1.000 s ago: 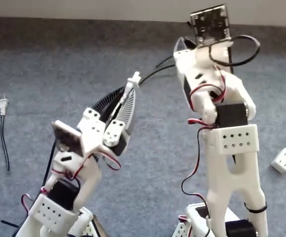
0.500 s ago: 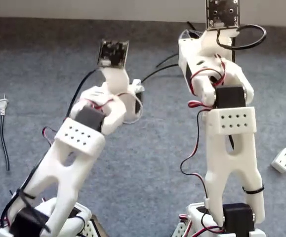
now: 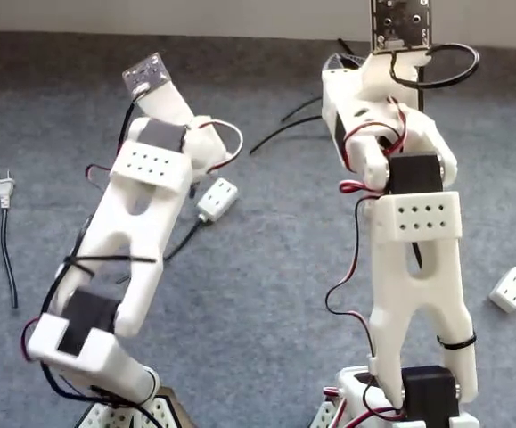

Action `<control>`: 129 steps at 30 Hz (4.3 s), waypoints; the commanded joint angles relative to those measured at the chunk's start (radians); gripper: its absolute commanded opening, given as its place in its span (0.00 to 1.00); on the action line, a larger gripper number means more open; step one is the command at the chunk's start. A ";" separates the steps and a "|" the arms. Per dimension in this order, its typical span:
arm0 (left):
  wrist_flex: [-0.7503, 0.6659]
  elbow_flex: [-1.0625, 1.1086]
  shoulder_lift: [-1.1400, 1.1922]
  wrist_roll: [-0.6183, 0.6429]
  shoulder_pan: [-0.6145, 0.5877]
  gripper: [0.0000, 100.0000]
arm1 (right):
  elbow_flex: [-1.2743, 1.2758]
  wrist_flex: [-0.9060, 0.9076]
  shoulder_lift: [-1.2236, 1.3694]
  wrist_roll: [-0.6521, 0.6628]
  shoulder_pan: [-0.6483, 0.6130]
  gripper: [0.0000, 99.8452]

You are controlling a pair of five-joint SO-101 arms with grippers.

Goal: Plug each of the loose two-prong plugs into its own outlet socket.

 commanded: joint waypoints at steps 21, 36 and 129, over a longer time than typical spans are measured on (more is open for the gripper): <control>0.152 -0.272 0.228 0.206 0.039 0.00 | -0.059 -0.021 -0.010 -0.011 0.054 0.01; 0.048 -0.214 0.231 0.206 0.045 0.00 | -0.076 -0.018 -0.012 -0.011 0.074 0.01; 0.118 0.090 0.231 0.057 0.096 0.00 | -0.079 -0.021 -0.010 -0.011 0.077 0.01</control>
